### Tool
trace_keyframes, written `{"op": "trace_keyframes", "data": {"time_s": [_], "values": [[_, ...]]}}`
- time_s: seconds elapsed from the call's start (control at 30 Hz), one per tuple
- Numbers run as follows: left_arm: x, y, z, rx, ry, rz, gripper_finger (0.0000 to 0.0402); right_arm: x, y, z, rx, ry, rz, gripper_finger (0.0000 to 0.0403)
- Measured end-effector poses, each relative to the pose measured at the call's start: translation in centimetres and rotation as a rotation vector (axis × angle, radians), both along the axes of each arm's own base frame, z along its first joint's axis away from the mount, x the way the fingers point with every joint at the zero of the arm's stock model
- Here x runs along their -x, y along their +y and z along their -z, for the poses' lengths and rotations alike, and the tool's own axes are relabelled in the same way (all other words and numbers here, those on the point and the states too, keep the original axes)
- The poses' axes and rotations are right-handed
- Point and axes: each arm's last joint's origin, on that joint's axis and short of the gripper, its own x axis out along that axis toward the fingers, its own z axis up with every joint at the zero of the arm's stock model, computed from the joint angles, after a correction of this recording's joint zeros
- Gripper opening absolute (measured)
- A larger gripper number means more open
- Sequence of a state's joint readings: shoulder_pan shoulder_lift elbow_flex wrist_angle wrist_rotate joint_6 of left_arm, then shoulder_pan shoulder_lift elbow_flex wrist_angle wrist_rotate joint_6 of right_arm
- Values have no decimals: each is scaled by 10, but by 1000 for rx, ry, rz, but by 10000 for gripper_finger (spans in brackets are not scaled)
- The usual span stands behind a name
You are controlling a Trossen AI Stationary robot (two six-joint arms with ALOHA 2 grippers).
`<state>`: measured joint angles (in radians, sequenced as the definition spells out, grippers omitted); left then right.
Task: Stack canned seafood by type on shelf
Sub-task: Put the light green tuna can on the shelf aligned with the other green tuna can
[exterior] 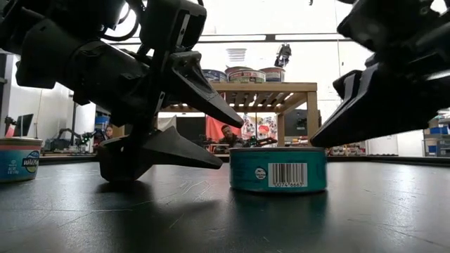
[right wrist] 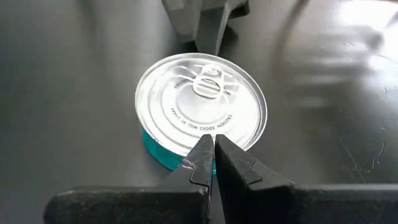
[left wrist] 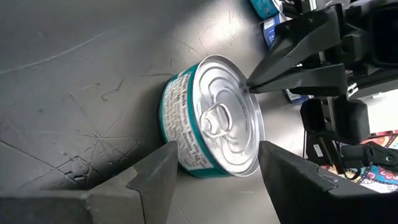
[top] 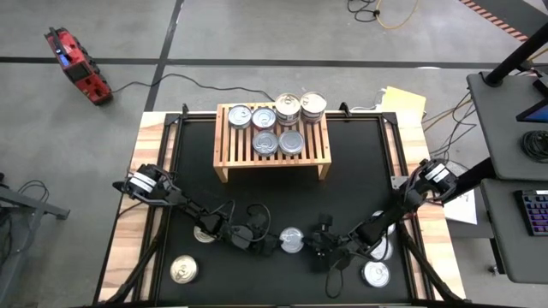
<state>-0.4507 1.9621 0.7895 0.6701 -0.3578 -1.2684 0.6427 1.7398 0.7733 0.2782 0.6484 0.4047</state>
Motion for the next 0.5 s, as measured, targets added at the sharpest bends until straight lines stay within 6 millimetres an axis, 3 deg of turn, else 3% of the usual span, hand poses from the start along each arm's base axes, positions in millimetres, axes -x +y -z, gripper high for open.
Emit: {"op": "trace_keyframes", "data": {"time_s": [0.5], "values": [[0, 0, 0, 5, 6, -3, 208, 0, 1, 5, -53, 27, 4, 9]]}}
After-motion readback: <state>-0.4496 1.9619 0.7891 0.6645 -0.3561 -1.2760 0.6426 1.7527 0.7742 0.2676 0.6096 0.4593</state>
